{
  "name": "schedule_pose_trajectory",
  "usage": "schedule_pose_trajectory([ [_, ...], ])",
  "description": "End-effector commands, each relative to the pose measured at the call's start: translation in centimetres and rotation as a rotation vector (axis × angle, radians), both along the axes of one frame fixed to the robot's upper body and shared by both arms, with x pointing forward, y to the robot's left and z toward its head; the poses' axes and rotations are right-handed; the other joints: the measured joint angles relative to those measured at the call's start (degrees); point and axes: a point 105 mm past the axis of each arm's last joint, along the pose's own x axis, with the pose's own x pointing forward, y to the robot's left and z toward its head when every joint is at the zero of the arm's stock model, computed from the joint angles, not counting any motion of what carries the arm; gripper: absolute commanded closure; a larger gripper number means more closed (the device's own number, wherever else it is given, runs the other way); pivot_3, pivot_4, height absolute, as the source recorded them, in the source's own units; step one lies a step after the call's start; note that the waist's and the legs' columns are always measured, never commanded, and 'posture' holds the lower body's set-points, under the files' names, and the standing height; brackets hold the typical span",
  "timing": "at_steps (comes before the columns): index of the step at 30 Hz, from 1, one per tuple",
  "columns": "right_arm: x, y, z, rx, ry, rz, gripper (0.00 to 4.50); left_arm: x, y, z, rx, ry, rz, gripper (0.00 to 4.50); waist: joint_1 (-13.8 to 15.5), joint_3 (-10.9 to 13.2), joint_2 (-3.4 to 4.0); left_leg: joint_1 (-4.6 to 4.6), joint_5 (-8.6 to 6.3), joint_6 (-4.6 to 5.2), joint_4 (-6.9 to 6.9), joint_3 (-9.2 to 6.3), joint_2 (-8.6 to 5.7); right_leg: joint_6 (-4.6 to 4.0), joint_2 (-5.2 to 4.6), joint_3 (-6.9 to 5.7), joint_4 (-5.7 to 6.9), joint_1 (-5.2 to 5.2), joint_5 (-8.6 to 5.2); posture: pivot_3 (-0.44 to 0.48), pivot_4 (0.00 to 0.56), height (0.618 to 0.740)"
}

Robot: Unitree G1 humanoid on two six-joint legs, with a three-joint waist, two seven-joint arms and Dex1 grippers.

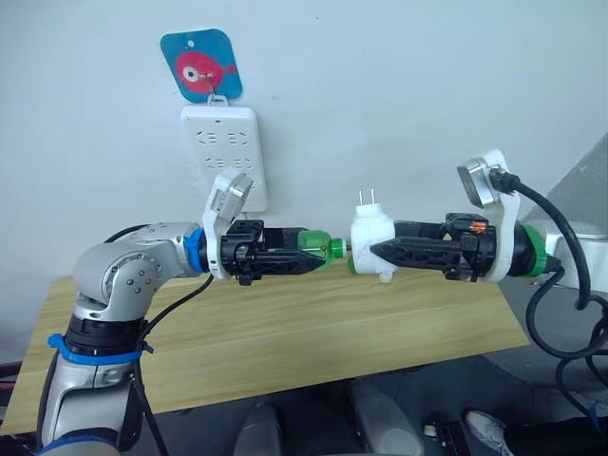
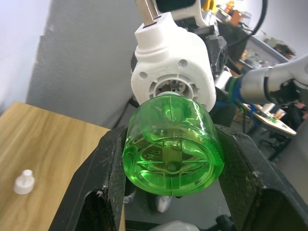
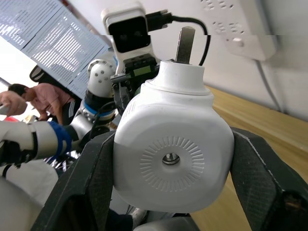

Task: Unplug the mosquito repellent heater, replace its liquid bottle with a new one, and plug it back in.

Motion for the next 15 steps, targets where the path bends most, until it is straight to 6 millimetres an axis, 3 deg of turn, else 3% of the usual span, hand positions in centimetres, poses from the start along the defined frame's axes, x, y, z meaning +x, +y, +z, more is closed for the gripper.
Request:
schedule_pose_trajectory([
  [1,-0.09,-0.47,0.57,0.003,-0.022,0.006,1.49,-1.29,-0.75,1.45,-0.027,-0.048,-0.084,2.22,0.01,-0.01,0.01,0.0,0.0,0.0,0.01,0.0,0.0,0.0,0.0,0.0,0.0,0.0,0.0,-0.163,0.119,0.736],
  [15,-0.05,-0.79,0.19,0.0,-0.01,0.004,1.49,-0.57,-0.92,1.51,-0.025,-0.06,-0.035,2.22,0.02,-0.04,0.0,0.01,0.0,0.0,0.0,0.0,0.0,0.0,0.0,0.0,0.01,0.0,0.0,-0.16,0.122,0.736],
])
